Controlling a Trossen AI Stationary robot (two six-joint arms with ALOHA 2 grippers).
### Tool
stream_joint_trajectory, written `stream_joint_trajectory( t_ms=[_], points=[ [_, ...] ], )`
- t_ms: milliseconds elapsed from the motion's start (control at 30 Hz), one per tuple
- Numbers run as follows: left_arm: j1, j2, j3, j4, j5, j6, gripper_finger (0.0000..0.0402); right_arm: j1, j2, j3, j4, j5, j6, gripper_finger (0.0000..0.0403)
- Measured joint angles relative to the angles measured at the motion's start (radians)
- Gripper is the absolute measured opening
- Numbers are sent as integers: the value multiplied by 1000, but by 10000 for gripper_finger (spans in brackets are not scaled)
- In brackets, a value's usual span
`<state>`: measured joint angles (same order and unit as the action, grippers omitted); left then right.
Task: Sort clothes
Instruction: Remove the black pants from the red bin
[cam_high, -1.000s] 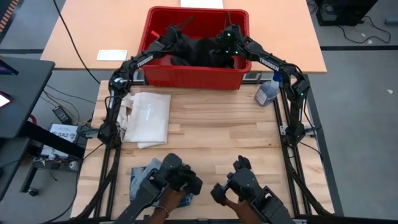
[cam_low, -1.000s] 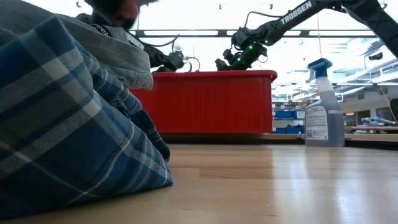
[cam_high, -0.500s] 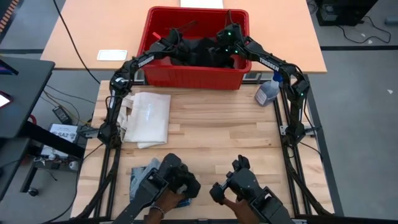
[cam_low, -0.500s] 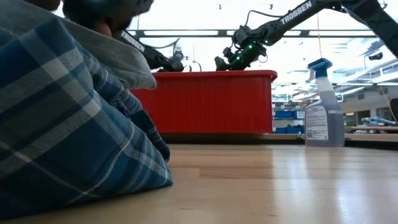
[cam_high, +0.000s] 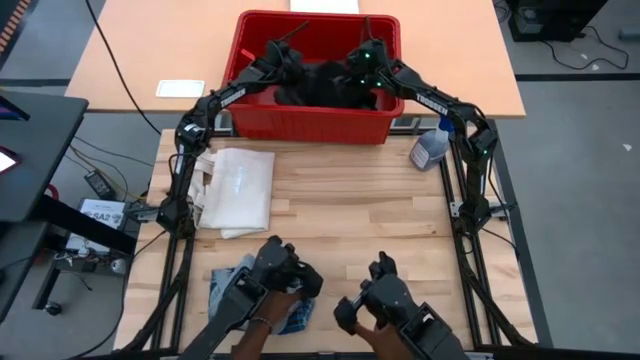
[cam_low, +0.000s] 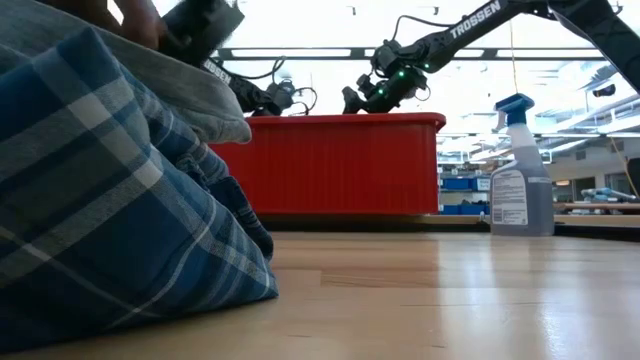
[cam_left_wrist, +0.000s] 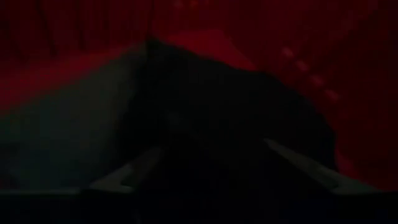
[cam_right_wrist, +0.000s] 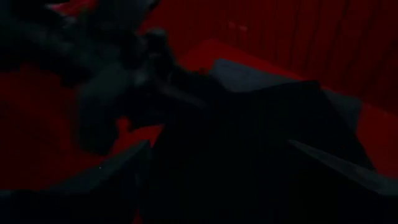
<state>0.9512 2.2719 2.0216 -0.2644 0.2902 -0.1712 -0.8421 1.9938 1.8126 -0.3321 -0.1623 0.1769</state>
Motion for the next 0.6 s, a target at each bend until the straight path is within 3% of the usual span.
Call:
stream_joint_trajectory(
  t_ms=[67,233,333,600],
  points=[
    [6,12,2,8,37,-4,230,8,0,0,1,0,-1,374],
    [1,56,-3,-53,297,-27,200,20,0,0,1,-8,-10,374],
    [-16,45,0,-23,389,-19,184,22,0,0,-1,-15,-26,374],
    [-37,-51,3,65,416,16,167,21,0,0,-35,-15,-55,374]
  ],
)
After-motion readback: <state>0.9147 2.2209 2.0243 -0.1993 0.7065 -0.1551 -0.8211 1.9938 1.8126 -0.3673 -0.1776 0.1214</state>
